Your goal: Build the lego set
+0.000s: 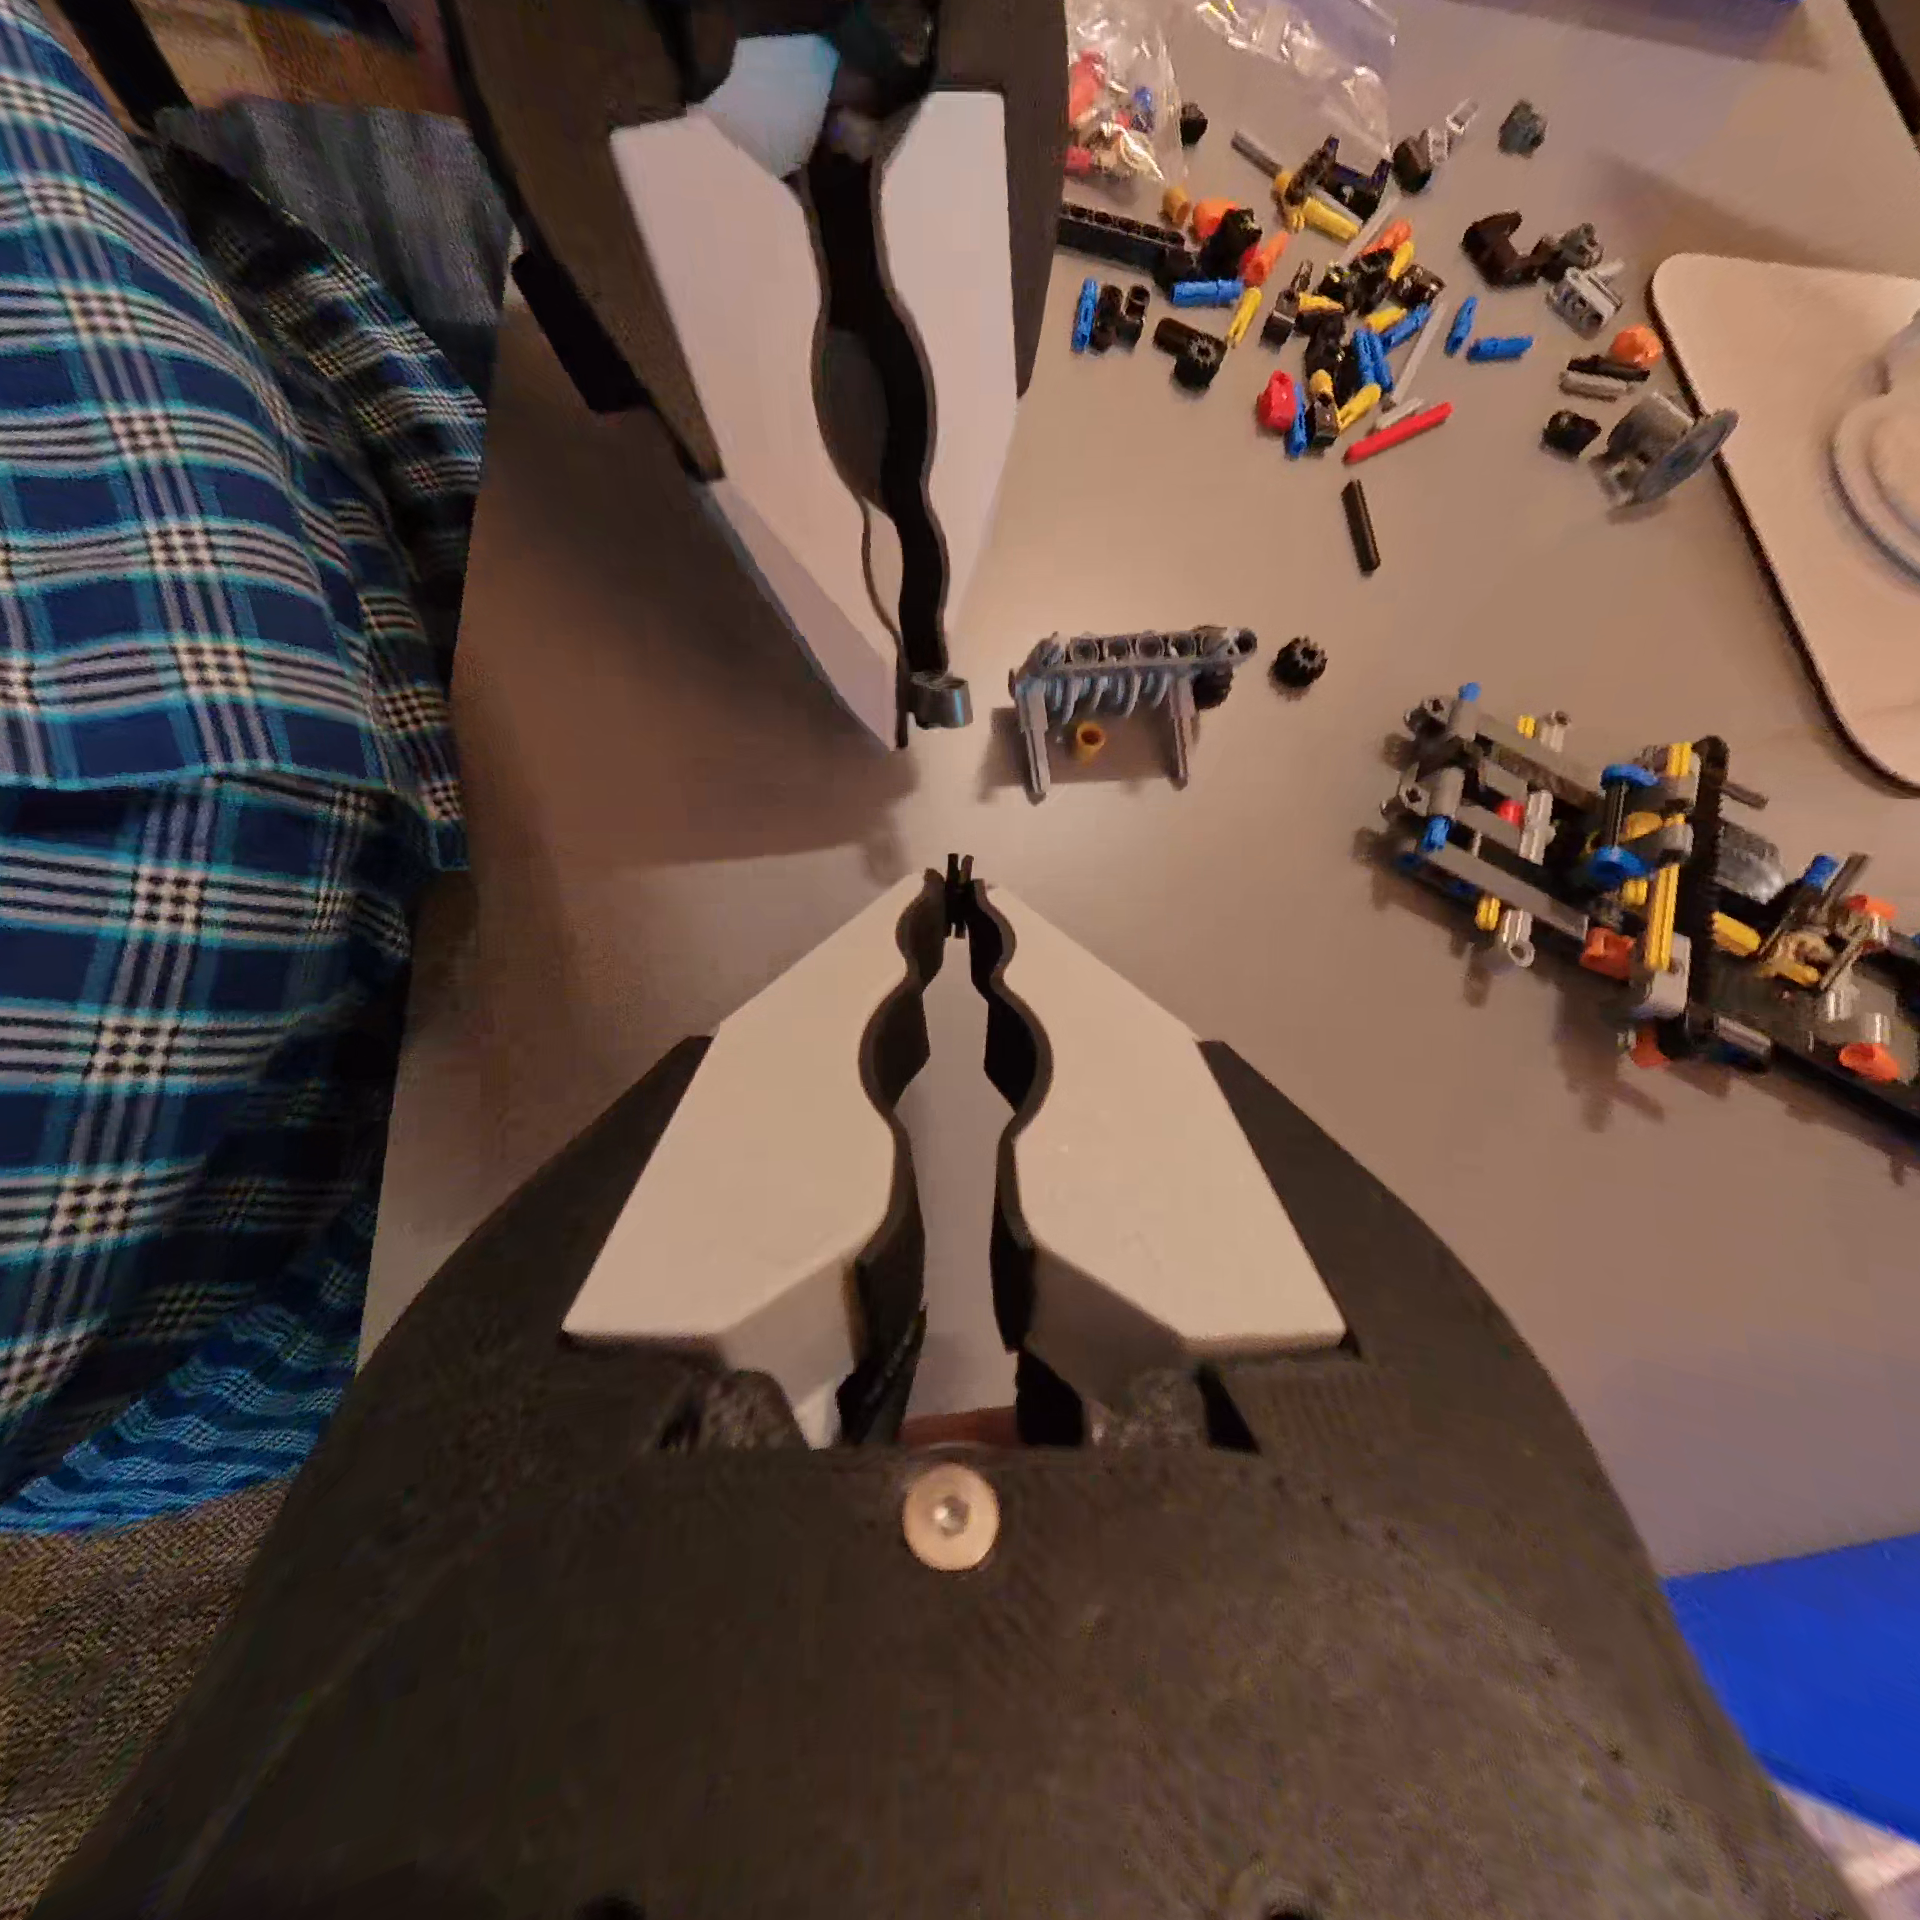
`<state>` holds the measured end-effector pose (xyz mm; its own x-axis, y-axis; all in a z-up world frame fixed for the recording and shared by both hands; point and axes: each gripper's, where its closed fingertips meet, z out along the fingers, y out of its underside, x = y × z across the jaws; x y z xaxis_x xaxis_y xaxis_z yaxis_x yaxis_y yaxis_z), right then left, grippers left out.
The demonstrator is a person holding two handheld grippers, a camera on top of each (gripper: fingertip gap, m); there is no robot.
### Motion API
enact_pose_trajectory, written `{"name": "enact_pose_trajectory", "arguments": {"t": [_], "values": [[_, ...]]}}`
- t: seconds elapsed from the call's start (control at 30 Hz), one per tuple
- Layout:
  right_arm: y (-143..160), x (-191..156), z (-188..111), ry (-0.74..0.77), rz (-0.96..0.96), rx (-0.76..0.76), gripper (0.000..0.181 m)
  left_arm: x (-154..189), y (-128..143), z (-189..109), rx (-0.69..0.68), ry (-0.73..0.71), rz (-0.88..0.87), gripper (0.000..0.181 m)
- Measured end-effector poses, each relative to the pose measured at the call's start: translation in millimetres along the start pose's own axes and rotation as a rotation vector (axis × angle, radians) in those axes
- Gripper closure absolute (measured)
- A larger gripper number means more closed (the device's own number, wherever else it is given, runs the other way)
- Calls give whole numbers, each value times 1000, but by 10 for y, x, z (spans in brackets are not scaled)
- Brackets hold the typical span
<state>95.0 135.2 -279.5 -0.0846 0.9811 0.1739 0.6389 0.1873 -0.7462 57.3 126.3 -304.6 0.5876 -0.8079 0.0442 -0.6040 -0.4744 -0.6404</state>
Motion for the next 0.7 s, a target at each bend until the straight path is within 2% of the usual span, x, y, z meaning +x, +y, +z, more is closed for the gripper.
{"name": "enact_pose_trajectory", "arguments": {"t": [0.07, 0.1, 0.2, 0.4, 0.47, 0.57, 0.7], "values": [[51, 23, -46, 19, 17, 2, 181, 82, 30, 111, -92, -15, 121, 177], [62, 30, -69, 25, 26, 9, 181, 115, 7, 158, -96, -15, 166, 177], [97, 12, -93, 29, 40, 17, 181, 147, -41, 204, -119, 3, 209, 176], [104, -10, -111, 19, 81, 69, 181, 114, -58, 190, -104, -20, 234, 160], [66, -15, -119, 12, 87, 99, 181, 50, -144, 121, -41, -64, 224, 155], [-13, -24, -132, 8, 80, 141, 180, 92, -471, -76, 175, -82, 257, 161], [-174, -26, -185, 58, -13, 182, 180, 147, -617, -143, 298, 41, 89, 170]]}}
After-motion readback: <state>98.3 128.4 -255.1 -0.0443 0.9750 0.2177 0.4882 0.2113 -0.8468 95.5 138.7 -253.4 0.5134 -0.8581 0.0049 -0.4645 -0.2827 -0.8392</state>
